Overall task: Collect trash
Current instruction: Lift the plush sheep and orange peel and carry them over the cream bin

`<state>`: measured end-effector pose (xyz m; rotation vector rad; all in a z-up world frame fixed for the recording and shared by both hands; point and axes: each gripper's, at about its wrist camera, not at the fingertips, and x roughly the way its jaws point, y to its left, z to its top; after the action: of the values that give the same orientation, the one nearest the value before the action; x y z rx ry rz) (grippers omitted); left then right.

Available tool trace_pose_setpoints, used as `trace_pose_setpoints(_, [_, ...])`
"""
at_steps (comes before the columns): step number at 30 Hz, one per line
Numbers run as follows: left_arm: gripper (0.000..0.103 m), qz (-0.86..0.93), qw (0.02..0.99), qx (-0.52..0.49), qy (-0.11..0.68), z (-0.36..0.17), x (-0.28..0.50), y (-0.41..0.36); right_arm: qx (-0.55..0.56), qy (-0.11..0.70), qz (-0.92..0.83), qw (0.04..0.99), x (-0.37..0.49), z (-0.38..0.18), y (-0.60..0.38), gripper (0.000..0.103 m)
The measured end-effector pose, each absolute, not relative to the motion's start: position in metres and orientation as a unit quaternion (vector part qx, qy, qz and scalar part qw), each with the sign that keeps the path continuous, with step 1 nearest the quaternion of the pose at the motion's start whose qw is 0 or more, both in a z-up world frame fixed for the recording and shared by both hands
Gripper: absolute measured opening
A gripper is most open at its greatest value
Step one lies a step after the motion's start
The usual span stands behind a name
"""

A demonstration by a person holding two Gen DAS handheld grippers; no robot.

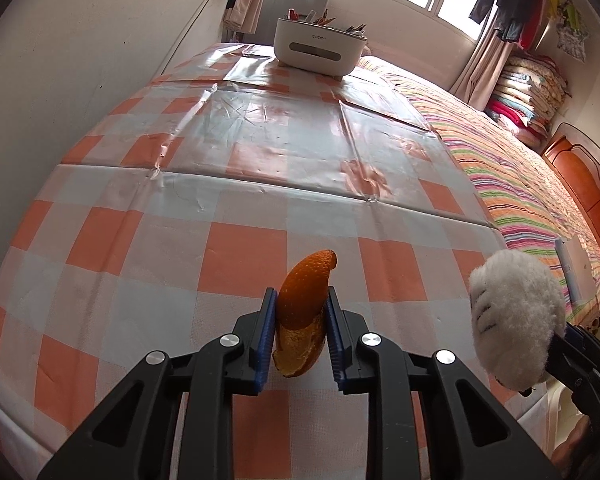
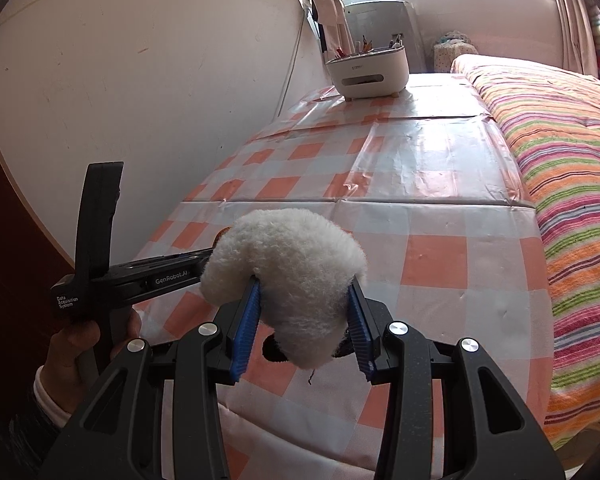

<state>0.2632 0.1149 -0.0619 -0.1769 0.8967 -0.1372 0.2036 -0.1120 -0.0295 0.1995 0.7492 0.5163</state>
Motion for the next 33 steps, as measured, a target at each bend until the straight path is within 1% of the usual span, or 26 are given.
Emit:
trace_pose_setpoints(11, [0.023, -0.086, 0.895, -0.063, 0.432, -0.058, 0.24, 0.092, 0.095, 0.355, 0.235, 0.9, 0.182, -0.022, -0.136, 0.04])
trace_pose_setpoints(33, [0.023, -0.152, 0.897, -0.013, 0.414, -0.037, 0.186, 0.011, 0.11, 0.32, 0.207, 0.918, 0.132, 0.005, -0.194, 0.041])
